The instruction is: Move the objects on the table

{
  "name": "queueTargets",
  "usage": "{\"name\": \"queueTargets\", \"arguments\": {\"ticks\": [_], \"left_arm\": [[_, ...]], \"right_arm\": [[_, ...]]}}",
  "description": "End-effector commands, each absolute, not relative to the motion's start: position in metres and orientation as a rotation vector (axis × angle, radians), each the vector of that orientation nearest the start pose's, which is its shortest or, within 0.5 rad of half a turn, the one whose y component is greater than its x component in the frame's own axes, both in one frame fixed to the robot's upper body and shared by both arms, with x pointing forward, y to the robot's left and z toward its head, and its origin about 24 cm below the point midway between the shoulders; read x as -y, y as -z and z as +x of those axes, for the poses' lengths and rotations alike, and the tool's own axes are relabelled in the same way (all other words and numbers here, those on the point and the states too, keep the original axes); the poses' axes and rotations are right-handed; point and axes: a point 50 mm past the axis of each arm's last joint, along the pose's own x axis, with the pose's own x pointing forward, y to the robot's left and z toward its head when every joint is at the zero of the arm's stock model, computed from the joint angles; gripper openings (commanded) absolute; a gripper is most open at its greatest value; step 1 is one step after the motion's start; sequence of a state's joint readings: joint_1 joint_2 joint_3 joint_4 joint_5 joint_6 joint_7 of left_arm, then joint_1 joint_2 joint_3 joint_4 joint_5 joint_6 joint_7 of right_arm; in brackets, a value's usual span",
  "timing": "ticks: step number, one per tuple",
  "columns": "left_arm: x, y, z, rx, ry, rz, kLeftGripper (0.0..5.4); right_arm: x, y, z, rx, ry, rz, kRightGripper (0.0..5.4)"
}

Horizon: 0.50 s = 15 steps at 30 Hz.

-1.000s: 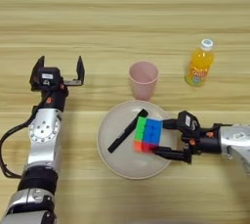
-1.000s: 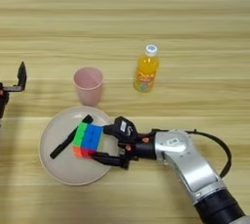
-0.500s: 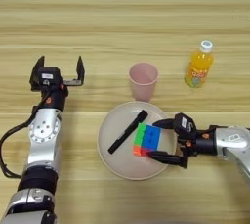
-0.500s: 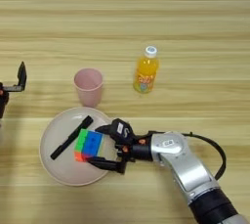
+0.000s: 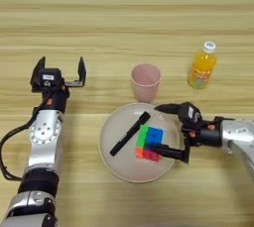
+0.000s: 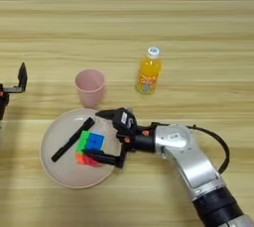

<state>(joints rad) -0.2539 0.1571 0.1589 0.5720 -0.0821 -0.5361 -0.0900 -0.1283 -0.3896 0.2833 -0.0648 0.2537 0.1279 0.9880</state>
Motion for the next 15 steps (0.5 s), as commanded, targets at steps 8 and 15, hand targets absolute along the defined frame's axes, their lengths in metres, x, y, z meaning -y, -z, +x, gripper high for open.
{"name": "queueTargets", "arguments": {"ticks": [8, 15], "left_arm": [[-0.203, -0.038, 0.291, 0.237, -0.049, 0.075, 5.4], [-0.202, -0.038, 0.291, 0.237, -0.049, 0.078, 5.4]], "right_arm": [[0.141, -0.143, 0.263, 0.249, -1.007, -0.056, 5.37], [0.16, -0.185, 0.276, 0.46, -0.744, -0.031, 5.37]]}}
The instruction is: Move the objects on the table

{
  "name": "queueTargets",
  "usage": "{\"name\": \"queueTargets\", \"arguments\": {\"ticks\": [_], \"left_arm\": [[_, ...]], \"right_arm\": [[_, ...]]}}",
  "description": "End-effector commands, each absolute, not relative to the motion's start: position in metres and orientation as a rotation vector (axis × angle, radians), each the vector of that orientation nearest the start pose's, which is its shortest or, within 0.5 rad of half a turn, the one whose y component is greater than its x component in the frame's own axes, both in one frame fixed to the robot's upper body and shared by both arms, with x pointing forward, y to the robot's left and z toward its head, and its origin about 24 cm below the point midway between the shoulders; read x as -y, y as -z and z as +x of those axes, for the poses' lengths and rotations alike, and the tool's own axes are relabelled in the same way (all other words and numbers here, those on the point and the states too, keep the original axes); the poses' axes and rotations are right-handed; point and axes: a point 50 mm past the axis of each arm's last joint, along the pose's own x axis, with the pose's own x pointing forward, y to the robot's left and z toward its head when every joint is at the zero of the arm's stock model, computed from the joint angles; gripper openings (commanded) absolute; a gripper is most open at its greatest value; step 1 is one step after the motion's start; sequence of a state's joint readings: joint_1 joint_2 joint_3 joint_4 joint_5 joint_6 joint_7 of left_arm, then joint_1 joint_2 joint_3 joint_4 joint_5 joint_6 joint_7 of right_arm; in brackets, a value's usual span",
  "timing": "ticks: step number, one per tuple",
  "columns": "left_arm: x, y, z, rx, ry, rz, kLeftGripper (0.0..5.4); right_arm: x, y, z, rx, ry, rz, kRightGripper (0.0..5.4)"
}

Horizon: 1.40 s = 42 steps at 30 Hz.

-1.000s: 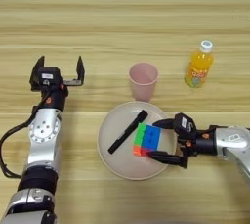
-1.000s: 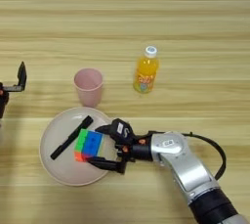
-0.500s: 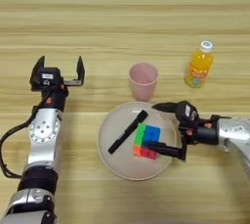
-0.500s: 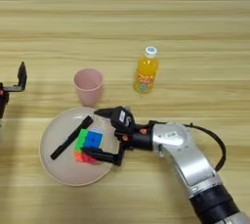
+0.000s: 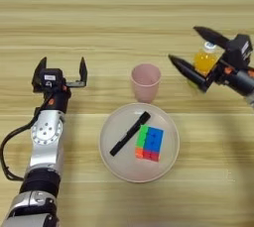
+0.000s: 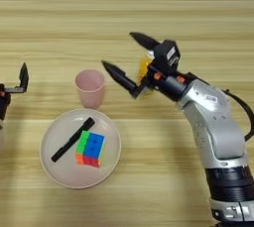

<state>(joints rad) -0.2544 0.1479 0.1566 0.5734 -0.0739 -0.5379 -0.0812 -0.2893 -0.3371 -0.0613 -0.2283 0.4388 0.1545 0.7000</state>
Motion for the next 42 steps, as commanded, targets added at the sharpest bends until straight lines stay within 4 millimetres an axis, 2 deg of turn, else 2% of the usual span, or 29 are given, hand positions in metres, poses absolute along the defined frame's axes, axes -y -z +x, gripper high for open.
{"name": "queueTargets", "arguments": {"ticks": [1, 4, 7, 9, 13, 20, 28, 42], "left_arm": [[-0.202, -0.038, 0.291, 0.238, -0.049, 0.078, 5.4], [-0.201, -0.037, 0.291, 0.238, -0.05, 0.077, 5.4], [-0.201, -0.037, 0.291, 0.238, -0.051, 0.077, 5.4], [-0.201, -0.037, 0.291, 0.239, -0.051, 0.077, 5.4], [-0.201, -0.037, 0.291, 0.238, -0.052, 0.075, 5.4], [-0.202, -0.037, 0.291, 0.239, -0.053, 0.075, 5.4], [-0.202, -0.037, 0.29, 0.24, -0.054, 0.075, 5.4], [-0.2, -0.037, 0.29, 0.243, -0.054, 0.074, 5.4]], "right_arm": [[0.161, -0.189, 0.278, 0.479, -0.704, -0.029, 5.37], [0.165, -0.194, 0.283, 0.515, -0.619, -0.022, 5.37], [0.166, -0.191, 0.288, 0.512, -0.55, -0.046, 5.37], [0.167, -0.187, 0.293, 0.493, -0.504, -0.047, 5.37], [0.168, -0.165, 0.309, 0.392, -0.396, -0.074, 5.37], [0.16, -0.145, 0.322, 0.289, -0.375, -0.058, 5.37], [0.162, -0.12, 0.338, 0.172, -0.334, -0.063, 5.37], [0.17, -0.087, 0.347, 0.049, -0.316, -0.086, 5.37]]}}
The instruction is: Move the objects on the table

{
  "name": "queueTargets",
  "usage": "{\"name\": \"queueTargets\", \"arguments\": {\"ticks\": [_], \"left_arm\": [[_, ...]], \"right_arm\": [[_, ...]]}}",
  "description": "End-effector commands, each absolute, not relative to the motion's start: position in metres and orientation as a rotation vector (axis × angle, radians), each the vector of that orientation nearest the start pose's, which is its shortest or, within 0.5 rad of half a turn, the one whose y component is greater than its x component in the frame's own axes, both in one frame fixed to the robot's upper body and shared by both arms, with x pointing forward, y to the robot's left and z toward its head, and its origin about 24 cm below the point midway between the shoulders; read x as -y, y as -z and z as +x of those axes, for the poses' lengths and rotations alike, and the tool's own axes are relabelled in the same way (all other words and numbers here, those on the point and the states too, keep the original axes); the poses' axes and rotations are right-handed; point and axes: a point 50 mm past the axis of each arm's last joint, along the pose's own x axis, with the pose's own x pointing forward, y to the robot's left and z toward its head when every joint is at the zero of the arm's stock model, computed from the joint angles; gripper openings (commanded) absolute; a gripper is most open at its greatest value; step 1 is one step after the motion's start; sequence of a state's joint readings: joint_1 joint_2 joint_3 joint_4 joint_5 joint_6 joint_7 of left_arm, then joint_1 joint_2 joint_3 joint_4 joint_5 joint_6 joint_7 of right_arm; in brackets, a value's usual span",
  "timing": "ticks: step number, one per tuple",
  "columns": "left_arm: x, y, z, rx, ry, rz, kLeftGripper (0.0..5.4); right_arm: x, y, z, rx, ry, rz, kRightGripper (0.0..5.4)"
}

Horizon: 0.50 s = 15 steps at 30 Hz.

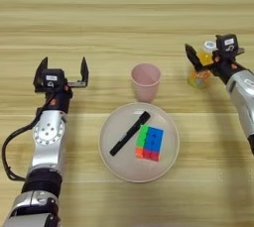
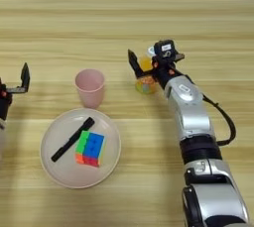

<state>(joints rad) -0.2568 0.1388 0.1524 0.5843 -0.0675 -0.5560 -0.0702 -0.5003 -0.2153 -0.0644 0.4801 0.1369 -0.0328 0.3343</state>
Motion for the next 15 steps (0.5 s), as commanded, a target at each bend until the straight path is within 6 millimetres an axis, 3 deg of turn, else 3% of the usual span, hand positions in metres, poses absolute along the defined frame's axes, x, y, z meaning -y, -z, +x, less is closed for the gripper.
{"name": "queueTargets", "arguments": {"ticks": [1, 8, 15], "left_arm": [[-0.2, -0.037, 0.29, 0.244, -0.054, 0.074, 5.4], [-0.2, -0.037, 0.29, 0.243, -0.054, 0.073, 5.4], [-0.2, -0.037, 0.291, 0.241, -0.054, 0.072, 5.4]], "right_arm": [[0.171, -0.085, 0.348, 0.046, -0.314, -0.087, 5.37], [0.172, -0.079, 0.349, 0.027, -0.306, -0.095, 5.37], [0.174, -0.075, 0.35, 0.017, -0.301, -0.099, 4.64]]}}
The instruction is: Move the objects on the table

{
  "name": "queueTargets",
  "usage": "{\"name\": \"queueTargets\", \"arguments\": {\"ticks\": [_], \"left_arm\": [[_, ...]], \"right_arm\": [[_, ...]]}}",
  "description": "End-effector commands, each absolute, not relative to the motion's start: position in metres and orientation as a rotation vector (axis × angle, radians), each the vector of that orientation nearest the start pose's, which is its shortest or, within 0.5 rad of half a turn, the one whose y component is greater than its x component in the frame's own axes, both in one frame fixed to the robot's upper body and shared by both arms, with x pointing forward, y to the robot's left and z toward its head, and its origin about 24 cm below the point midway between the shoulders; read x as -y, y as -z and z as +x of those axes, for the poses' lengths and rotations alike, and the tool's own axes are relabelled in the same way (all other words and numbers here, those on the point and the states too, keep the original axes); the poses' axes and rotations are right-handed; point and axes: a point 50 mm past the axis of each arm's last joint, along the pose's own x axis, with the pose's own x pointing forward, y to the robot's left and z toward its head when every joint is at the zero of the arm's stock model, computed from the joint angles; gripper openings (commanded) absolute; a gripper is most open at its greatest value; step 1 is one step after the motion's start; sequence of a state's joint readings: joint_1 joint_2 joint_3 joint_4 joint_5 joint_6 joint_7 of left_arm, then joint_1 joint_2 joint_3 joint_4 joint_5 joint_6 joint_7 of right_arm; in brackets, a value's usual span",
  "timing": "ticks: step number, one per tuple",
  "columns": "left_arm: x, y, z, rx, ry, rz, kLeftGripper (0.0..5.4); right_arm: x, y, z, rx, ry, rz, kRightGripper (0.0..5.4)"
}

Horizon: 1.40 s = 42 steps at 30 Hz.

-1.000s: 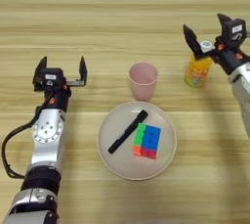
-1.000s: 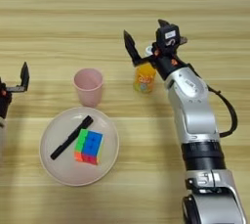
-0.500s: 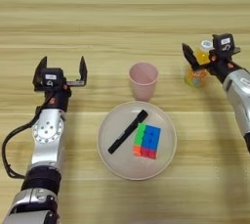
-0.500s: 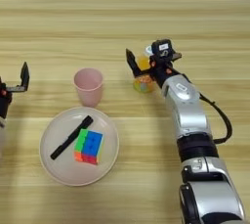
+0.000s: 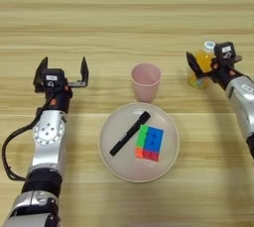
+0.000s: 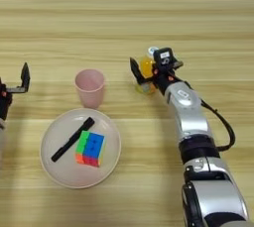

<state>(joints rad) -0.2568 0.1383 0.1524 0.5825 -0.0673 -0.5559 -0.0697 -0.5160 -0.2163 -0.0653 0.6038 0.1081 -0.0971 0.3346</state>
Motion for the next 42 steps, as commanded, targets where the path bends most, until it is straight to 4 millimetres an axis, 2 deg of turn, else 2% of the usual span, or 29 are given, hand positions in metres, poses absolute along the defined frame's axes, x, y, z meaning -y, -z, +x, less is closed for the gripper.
{"name": "queueTargets", "arguments": {"ticks": [1, 15, 27, 42], "left_arm": [[-0.2, -0.037, 0.291, 0.241, -0.053, 0.072, 5.4], [-0.199, -0.037, 0.291, 0.238, -0.052, 0.073, 5.4], [-0.199, -0.036, 0.291, 0.24, -0.053, 0.072, 5.4], [-0.2, -0.036, 0.29, 0.242, -0.053, 0.075, 5.4]], "right_arm": [[0.174, -0.075, 0.35, 0.016, -0.3, -0.099, 4.53], [0.176, -0.067, 0.353, -0.014, -0.29, -0.104, 3.0], [0.183, -0.061, 0.363, -0.032, -0.212, -0.101, 1.85], [0.182, -0.061, 0.365, -0.011, -0.192, -0.075, 1.82]]}}
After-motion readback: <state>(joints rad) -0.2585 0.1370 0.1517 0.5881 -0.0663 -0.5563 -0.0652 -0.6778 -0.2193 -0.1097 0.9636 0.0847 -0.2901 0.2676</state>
